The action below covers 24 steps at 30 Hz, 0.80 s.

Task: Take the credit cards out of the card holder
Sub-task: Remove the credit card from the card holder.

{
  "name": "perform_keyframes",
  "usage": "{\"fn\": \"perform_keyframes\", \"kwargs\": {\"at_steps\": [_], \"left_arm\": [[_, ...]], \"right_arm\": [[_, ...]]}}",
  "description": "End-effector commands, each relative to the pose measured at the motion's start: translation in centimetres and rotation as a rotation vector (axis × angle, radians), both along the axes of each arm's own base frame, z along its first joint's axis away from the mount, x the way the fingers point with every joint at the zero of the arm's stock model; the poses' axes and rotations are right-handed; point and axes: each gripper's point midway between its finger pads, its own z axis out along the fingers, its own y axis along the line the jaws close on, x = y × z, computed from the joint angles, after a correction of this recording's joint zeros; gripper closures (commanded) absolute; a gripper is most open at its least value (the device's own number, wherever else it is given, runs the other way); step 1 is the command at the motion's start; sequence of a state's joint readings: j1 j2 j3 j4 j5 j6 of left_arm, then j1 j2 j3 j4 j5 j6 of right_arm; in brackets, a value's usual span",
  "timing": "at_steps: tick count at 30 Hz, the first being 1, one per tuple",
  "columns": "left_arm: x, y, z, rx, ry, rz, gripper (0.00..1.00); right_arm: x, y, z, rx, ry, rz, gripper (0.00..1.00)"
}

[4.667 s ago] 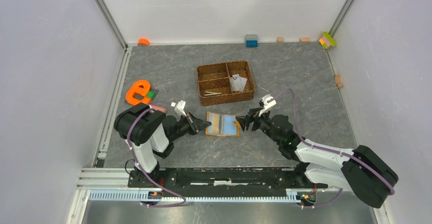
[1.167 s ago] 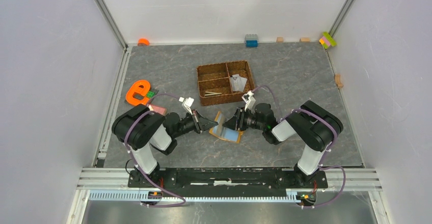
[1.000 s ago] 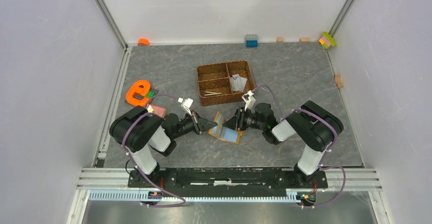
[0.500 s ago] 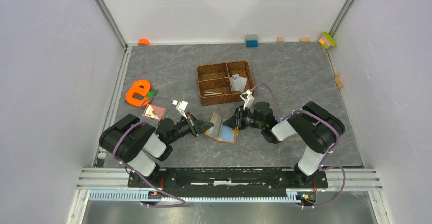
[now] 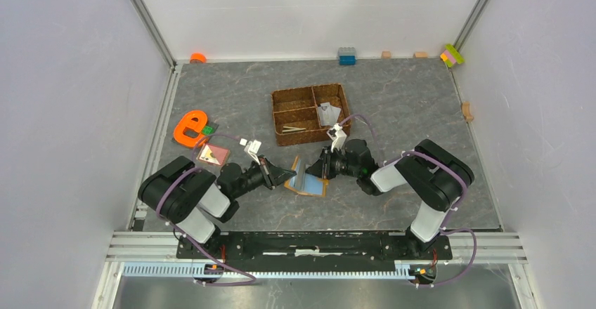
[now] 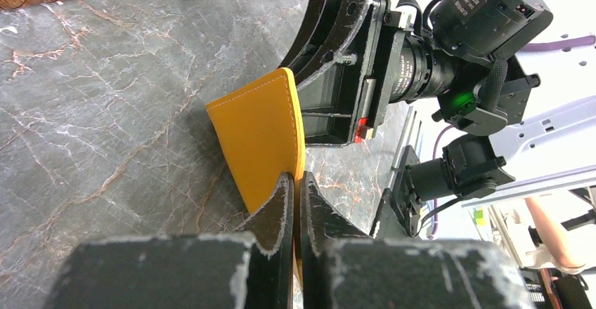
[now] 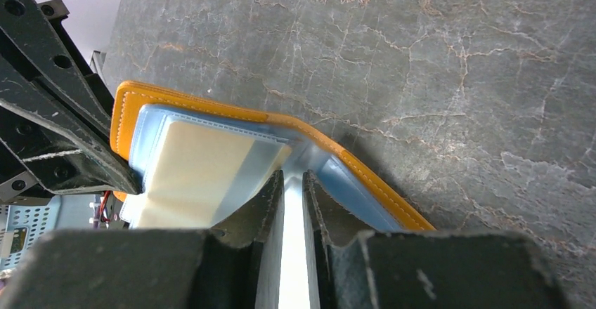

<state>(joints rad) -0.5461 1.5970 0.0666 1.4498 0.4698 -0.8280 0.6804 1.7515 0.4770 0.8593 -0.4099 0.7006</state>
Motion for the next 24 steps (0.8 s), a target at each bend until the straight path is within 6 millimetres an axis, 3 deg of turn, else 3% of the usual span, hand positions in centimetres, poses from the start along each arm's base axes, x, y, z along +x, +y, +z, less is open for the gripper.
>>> {"fn": "perform_keyframes", "kwargs": {"at_steps": [1,9,24], "left_arm": [[0.3,-1.4,3.1,-0.059,-0.142,-0.052,0.98],[0.3,-2.5,2.8,-0.059,-0.127,-0.084,0.98],[2.2,-0.8,0.7,0.03,-0.065,0.065,0.98]], "right_arm": [[0.4,0.5,-0.6,-0.032,-0.012,0.013,0.78],[0.3,0.9,-0.7,-0.043,-0.013,0.026,0.77],[0.4,-0.2,-0.3,-0.079,-0.051,0.003,0.73]]}}
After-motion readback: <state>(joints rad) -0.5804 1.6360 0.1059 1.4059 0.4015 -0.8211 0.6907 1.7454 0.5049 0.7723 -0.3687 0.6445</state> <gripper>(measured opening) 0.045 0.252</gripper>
